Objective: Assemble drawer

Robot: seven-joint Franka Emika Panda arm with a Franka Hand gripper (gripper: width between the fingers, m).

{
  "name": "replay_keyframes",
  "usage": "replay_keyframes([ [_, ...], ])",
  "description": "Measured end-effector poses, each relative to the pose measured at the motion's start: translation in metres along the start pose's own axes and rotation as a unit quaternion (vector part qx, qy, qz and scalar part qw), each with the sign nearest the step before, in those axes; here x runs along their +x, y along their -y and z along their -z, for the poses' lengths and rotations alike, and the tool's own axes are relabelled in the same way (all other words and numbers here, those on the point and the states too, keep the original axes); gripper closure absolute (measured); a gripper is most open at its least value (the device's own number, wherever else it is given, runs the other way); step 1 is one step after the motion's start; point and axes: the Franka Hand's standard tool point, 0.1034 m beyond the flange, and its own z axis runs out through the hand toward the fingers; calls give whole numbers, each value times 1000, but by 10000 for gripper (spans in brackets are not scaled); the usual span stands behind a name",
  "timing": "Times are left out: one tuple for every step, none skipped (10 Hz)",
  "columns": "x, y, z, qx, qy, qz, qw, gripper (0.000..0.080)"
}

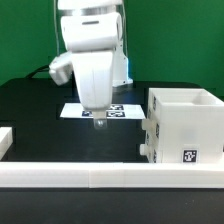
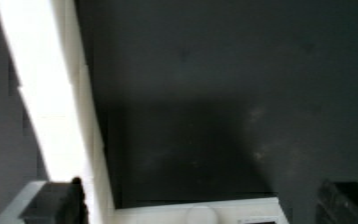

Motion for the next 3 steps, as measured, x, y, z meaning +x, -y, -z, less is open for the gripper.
replay_keyframes([
  [-5, 12, 7, -20, 4, -6, 1000, 151],
  [-6, 23, 7, -24, 1, -27, 999, 151],
  [-9, 31, 4, -22, -7, -45, 999, 151],
])
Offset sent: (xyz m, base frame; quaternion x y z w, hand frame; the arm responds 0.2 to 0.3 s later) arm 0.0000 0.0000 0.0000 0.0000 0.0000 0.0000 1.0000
